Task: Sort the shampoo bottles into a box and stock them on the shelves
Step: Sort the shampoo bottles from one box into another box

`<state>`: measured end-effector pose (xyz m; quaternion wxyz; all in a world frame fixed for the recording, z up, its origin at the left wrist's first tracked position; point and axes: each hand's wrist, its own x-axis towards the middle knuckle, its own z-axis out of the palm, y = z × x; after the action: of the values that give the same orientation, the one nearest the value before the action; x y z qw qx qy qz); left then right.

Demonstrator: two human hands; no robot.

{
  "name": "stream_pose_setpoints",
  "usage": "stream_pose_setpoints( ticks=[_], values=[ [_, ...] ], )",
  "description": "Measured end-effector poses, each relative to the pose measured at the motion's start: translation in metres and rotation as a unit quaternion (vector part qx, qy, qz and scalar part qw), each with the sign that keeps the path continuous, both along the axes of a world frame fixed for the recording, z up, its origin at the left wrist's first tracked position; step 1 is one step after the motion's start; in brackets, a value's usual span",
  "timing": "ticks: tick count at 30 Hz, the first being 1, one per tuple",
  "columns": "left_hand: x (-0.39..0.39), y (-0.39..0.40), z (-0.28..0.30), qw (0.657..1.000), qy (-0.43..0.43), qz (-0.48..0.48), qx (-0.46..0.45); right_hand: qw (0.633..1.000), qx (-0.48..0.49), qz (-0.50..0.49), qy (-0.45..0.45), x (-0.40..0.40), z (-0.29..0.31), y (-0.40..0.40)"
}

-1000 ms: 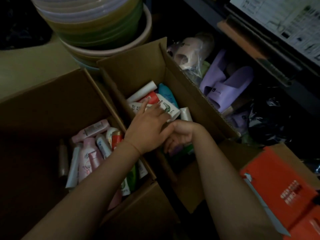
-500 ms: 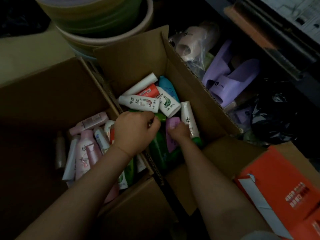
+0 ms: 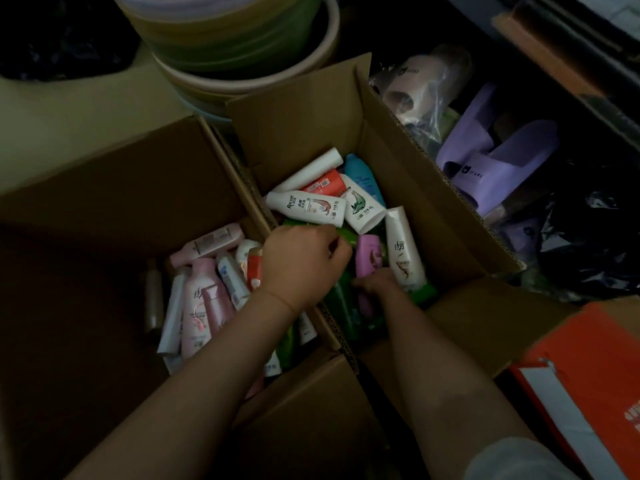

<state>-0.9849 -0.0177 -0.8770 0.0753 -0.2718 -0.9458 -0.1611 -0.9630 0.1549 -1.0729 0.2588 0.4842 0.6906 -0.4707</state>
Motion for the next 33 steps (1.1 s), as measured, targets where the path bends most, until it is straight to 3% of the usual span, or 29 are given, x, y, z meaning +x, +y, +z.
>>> stream_pose_setpoints(
  ticks=[5,8,10,12,15,17,20,22,24,27,28,30,33],
  values=[
    [-0.002,0.005,0.003,1.000,0.009,0.000,-0.022,0.963,-0.229,-0.116,0.080,0.000,0.011,-0.010],
    [-0.004,0.005,0.001,0.999,0.017,-0.006,-0.026,0.903,-0.331,-0.214,0.170,-0.001,0.056,-0.011],
    [-0.004,0.007,0.002,0.999,0.015,-0.006,-0.036,0.868,-0.353,-0.259,0.234,-0.006,0.090,-0.005],
    [-0.004,0.010,0.007,0.997,-0.008,-0.007,-0.077,0.857,-0.343,-0.275,0.268,-0.011,0.126,0.002],
    [-0.013,0.019,0.020,0.982,-0.133,-0.011,-0.137,0.842,-0.343,-0.272,0.316,-0.016,0.157,0.003],
    [-0.031,0.034,0.022,0.944,-0.325,0.031,-0.050,0.830,-0.362,-0.271,0.327,-0.018,0.161,-0.002],
    [-0.059,0.064,0.015,0.842,-0.454,0.113,0.270,0.802,-0.404,-0.274,0.344,-0.018,0.159,-0.007],
    [-0.067,0.076,0.005,0.760,-0.527,0.141,0.353,0.815,-0.380,-0.272,0.342,-0.019,0.153,-0.002],
    [-0.063,0.078,-0.007,0.723,-0.575,0.135,0.359,0.844,-0.325,-0.274,0.329,-0.020,0.139,0.005],
    [-0.055,0.071,-0.021,0.736,-0.584,0.138,0.313,0.919,-0.129,-0.254,0.273,-0.017,0.100,0.020],
    [-0.055,0.070,-0.024,0.736,-0.589,0.143,0.302,0.949,-0.025,-0.213,0.231,-0.014,0.085,0.025],
    [-0.055,0.067,-0.022,0.727,-0.596,0.157,0.303,0.975,0.119,-0.124,0.144,-0.005,0.066,0.030],
    [-0.059,0.065,-0.023,0.714,-0.590,0.191,0.325,0.985,0.148,-0.069,0.059,0.002,0.055,0.035]
  ],
)
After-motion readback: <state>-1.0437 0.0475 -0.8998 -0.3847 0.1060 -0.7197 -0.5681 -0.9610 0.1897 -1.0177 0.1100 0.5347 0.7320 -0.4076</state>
